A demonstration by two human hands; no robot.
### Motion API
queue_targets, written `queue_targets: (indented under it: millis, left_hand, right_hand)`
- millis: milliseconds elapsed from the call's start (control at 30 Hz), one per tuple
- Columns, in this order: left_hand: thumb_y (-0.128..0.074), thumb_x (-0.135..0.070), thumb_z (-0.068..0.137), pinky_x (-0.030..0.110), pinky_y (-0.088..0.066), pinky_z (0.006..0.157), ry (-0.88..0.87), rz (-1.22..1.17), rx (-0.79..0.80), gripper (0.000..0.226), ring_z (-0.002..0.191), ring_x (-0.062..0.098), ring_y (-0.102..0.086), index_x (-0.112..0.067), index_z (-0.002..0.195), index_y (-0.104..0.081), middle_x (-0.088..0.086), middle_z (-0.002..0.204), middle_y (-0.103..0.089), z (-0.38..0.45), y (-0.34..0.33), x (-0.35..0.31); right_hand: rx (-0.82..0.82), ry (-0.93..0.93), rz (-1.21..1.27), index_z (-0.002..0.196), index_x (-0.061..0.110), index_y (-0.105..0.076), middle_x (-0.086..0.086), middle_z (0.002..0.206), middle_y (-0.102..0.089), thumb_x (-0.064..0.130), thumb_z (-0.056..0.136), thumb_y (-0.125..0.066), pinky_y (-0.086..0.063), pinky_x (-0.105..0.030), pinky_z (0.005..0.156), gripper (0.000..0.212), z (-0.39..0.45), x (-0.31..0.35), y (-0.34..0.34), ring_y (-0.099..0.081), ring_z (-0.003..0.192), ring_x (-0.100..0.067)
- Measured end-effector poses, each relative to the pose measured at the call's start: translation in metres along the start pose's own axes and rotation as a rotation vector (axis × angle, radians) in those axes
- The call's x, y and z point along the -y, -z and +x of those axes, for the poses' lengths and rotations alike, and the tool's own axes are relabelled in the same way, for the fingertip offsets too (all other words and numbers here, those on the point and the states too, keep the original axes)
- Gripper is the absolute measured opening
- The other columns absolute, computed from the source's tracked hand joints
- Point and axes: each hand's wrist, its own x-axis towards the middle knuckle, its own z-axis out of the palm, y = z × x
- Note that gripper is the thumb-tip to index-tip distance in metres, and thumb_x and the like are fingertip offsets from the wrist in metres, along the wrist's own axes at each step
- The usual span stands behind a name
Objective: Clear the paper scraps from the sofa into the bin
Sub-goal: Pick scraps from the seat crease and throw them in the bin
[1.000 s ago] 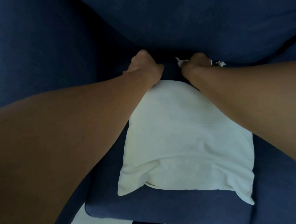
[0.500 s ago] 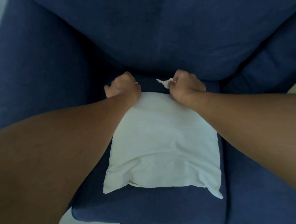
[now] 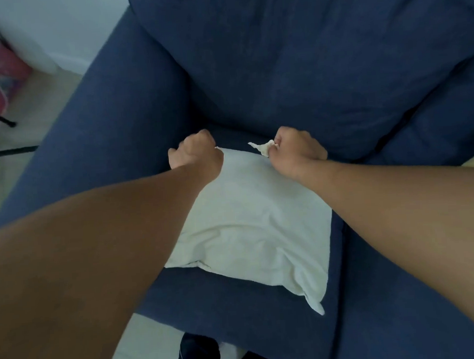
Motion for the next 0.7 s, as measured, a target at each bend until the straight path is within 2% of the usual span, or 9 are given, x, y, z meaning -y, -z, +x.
queue_targets:
  millis: [133,300,567,700]
  left_hand:
    - [-0.048,-0.023,0.098,0.039,-0.035,0.088,0.05,-0.034,-0.034,0.023,0.095,0.025,-0.058,-0.026,0.116,-0.061,0.001,0.108,-0.066,-0.028,0.019,0.024]
    - [-0.047,-0.024,0.1,0.043,-0.047,0.09,0.115,-0.06,-0.058,0.021,0.096,0.028,-0.06,-0.023,0.116,-0.06,0.003,0.11,-0.065,-0.068,0.045,0.076]
    - [-0.048,-0.025,0.099,0.04,-0.043,0.081,0.256,-0.07,-0.14,0.022,0.088,0.026,-0.055,-0.022,0.116,-0.06,0.002,0.109,-0.064,-0.114,0.094,0.181]
    - [-0.047,-0.028,0.099,0.041,-0.042,0.079,0.302,-0.097,-0.18,0.017,0.091,0.029,-0.055,-0.022,0.111,-0.058,0.002,0.108,-0.062,-0.136,0.106,0.236]
  right_hand:
    - [0.003,0.103,-0.026,0.1,0.025,-0.061,0.0,0.104,-0.066,0.033,0.097,-0.053,-0.043,-0.033,0.068,0.012,-0.016,0.022,0.009,-0.063,0.091,-0.03]
    - [0.018,0.239,-0.089,0.093,0.024,-0.058,0.002,0.096,-0.065,0.035,0.097,-0.053,-0.04,-0.033,0.067,0.014,-0.045,0.061,0.011,-0.061,0.086,-0.029]
    - [0.03,0.395,-0.108,0.092,0.025,-0.06,0.005,0.092,-0.065,0.04,0.097,-0.055,-0.04,-0.032,0.066,0.017,-0.092,0.161,-0.004,-0.062,0.083,-0.027]
    - [0.042,0.487,-0.119,0.093,0.026,-0.06,0.005,0.093,-0.065,0.042,0.097,-0.056,-0.039,-0.032,0.065,0.017,-0.123,0.213,-0.023,-0.062,0.083,-0.027]
